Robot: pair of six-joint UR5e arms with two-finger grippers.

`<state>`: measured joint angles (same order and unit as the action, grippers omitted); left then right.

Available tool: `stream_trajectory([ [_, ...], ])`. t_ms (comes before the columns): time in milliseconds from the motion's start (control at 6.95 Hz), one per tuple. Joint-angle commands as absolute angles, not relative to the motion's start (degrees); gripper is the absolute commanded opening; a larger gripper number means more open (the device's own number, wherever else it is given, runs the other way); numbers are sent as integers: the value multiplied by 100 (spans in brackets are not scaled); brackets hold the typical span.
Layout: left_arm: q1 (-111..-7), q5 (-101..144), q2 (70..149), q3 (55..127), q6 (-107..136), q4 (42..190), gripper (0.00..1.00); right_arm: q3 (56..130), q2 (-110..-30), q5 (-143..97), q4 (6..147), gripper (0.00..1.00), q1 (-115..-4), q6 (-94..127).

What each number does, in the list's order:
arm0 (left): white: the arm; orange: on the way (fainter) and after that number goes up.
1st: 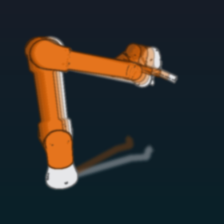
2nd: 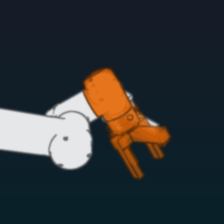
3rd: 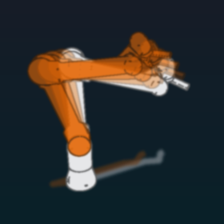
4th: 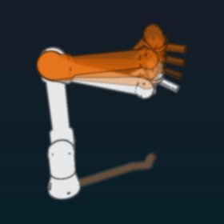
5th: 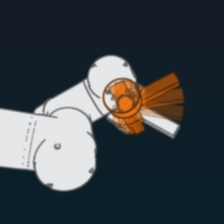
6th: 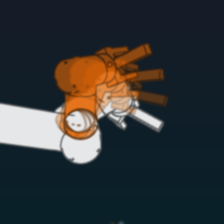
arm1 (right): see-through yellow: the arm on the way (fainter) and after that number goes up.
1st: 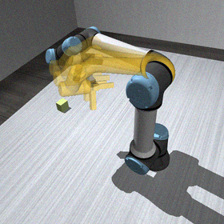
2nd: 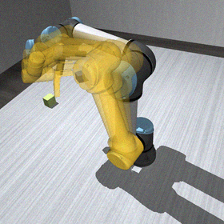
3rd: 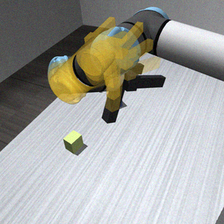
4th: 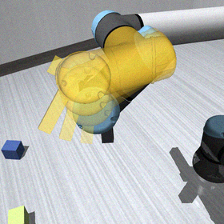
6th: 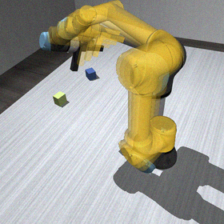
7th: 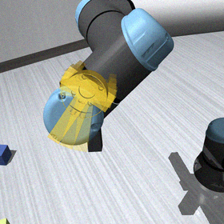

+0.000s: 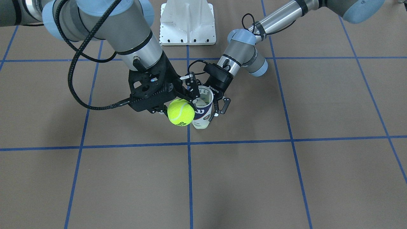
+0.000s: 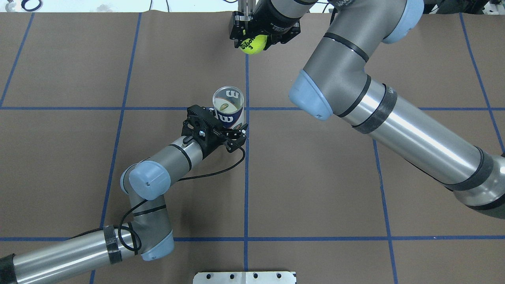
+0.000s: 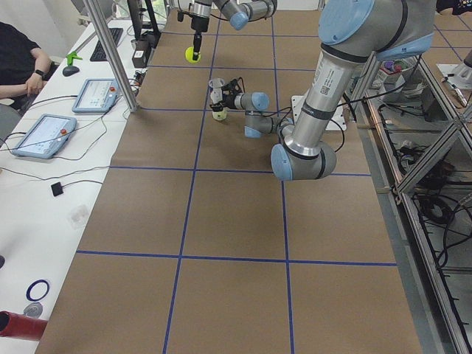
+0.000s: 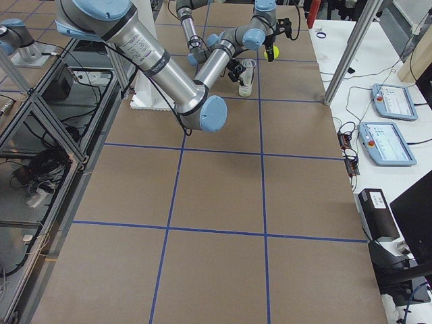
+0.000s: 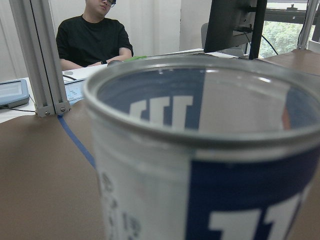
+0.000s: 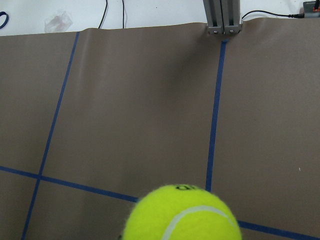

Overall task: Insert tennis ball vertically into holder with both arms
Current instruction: 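Lift and carry the second ball with the right gripper over the can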

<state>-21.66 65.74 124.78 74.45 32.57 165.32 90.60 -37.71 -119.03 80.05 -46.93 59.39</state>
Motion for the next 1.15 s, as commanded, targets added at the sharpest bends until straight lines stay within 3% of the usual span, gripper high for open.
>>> stream_trajectory([
  [0,-2145,6574,12472,7436,3261,16532,99,9219,-3762,-11848,8007,0,-4422,6037],
  [1007,-2145,6583,12463,7427,3234,16532,99,9360,-3832,-11452,8481,0,-3656,6038],
])
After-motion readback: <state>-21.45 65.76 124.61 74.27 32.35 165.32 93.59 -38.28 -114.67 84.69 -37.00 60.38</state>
